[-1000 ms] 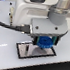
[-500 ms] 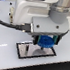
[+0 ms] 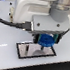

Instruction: Insert the blue gear onto the right peg, followed by the red gear

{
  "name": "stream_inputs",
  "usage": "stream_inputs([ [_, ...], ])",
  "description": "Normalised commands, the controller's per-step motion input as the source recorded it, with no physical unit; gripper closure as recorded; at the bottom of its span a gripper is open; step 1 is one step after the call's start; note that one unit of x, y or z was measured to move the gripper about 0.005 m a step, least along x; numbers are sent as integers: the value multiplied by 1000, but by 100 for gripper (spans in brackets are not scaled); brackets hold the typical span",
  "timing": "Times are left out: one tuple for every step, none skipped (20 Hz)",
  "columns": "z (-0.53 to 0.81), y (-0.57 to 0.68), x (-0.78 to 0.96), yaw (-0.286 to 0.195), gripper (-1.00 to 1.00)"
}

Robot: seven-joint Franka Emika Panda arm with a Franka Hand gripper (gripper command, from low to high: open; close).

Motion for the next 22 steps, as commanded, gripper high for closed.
stream_inputs([
  [-76, -4, 158, 0, 100],
  [-53, 16, 177, 0, 100],
  [-26, 2, 220, 0, 100],
  [-61, -50, 252, 0, 100],
  [-47, -16, 228, 0, 100],
  [-36, 1, 195, 0, 100],
  [198, 49, 262, 0, 100],
  [40, -5, 186, 0, 100],
  [28, -12, 270, 0, 100],
  [-106, 43, 162, 0, 100],
  [-37, 15, 195, 0, 100],
  [5, 5, 155, 0, 100],
  [2, 4, 62, 0, 100],
  [37, 9, 80, 0, 100],
  [-3, -10, 127, 0, 100],
  [37, 0, 200, 0, 100],
  [303, 0, 394, 0, 100],
  [429, 0, 446, 0, 100],
  [511, 0, 474, 0, 100],
  [523, 0, 449, 0, 100],
  [491, 0, 429, 0, 100],
  [371, 0, 337, 0, 100],
])
